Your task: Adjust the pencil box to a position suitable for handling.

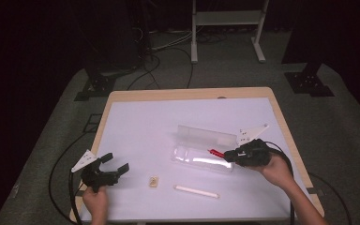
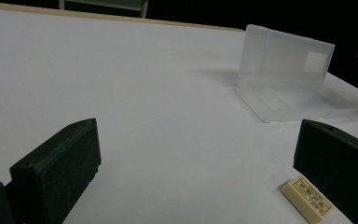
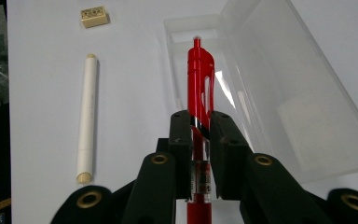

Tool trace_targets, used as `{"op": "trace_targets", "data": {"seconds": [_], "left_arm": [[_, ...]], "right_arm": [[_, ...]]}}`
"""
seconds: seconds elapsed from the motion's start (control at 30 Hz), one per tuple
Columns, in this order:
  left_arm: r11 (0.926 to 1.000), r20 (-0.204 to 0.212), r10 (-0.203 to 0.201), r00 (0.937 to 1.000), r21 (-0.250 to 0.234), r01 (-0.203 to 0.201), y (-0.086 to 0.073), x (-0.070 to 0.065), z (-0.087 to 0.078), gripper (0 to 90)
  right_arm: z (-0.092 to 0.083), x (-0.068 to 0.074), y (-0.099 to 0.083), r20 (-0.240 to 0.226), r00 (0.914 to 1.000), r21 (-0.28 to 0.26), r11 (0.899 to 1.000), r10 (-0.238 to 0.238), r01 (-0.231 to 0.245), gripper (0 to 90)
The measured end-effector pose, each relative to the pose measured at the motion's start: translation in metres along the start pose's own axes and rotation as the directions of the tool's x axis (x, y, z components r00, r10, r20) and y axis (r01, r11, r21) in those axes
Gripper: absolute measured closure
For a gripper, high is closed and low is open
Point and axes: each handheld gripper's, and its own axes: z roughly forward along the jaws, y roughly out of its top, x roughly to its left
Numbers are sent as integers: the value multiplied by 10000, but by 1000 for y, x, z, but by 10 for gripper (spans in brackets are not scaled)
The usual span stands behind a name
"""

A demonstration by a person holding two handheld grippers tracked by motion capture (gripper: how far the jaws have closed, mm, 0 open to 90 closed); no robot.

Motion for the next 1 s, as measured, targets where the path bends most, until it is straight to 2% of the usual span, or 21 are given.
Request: {"op": "trace_targets", "data": {"seconds": [0.8,1.0], "left_arm": [[9999,44,117,9999,11,-117,0,0,-1,1],[9999,45,111,9999,13,-111,0,-1,-1,1]], "right_arm": [[13,-15,19,202,9995,265,9994,-248,242,788],[16,-19,20,226,9997,257,9996,-129,123,788]]}}
